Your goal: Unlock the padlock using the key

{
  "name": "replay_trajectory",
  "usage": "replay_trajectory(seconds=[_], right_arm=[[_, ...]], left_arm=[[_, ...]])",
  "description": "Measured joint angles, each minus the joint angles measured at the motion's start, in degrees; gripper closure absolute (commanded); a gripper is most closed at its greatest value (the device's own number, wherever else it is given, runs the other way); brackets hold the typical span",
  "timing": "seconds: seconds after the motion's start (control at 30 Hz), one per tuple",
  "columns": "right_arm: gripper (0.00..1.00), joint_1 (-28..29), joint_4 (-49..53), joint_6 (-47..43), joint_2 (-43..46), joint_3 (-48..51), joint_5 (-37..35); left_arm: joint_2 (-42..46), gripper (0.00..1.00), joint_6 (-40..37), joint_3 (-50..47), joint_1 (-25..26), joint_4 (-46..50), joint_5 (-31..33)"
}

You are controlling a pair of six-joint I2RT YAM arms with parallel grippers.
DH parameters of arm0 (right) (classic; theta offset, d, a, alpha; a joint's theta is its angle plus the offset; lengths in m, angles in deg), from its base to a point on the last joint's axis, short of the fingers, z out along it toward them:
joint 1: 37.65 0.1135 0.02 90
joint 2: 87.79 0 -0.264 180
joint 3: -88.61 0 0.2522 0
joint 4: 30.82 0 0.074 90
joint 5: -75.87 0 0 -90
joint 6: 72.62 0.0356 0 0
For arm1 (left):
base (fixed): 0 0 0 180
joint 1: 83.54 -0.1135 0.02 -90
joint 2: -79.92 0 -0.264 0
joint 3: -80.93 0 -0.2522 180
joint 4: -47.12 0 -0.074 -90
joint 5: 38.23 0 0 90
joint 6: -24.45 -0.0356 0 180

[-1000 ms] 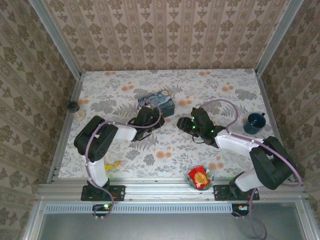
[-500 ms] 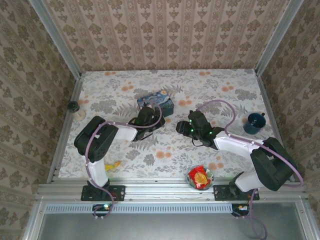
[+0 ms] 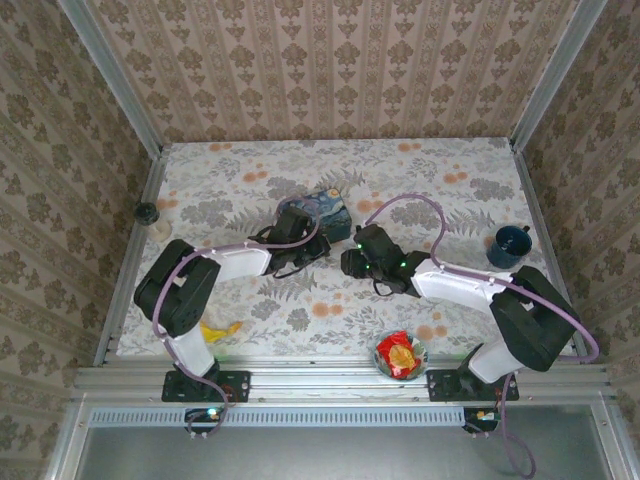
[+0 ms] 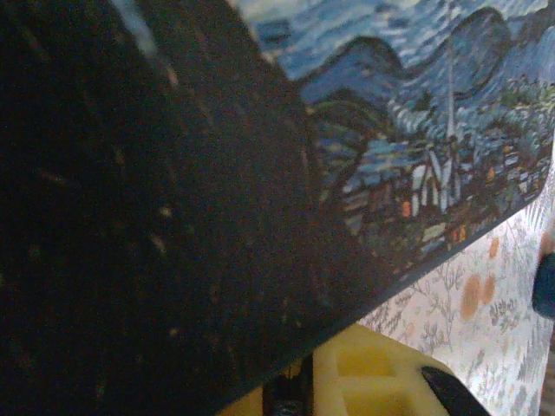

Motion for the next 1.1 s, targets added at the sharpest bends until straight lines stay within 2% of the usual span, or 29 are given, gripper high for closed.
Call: replay_trajectory(seconds=[0.33,0.7,1.1], right_arm=[[0.59,1.73,1.7,-0.52,3.21,2.4,-2.16],[0.61,5.92,3.56,-3.76,3.74,1.4,-3.76],[0.66,9.73,4.72,-8.7,-4.2,-6.01,-5.44]], left_arm=[[0.0,1.0,3.02,0.07,1.18,2.75,-4.85],[0.04,1.0,3.43,0.28,1.16,3.74,-5.81],[0.24,1.0,3.8,0.28,0.68,3.93,-7.04]])
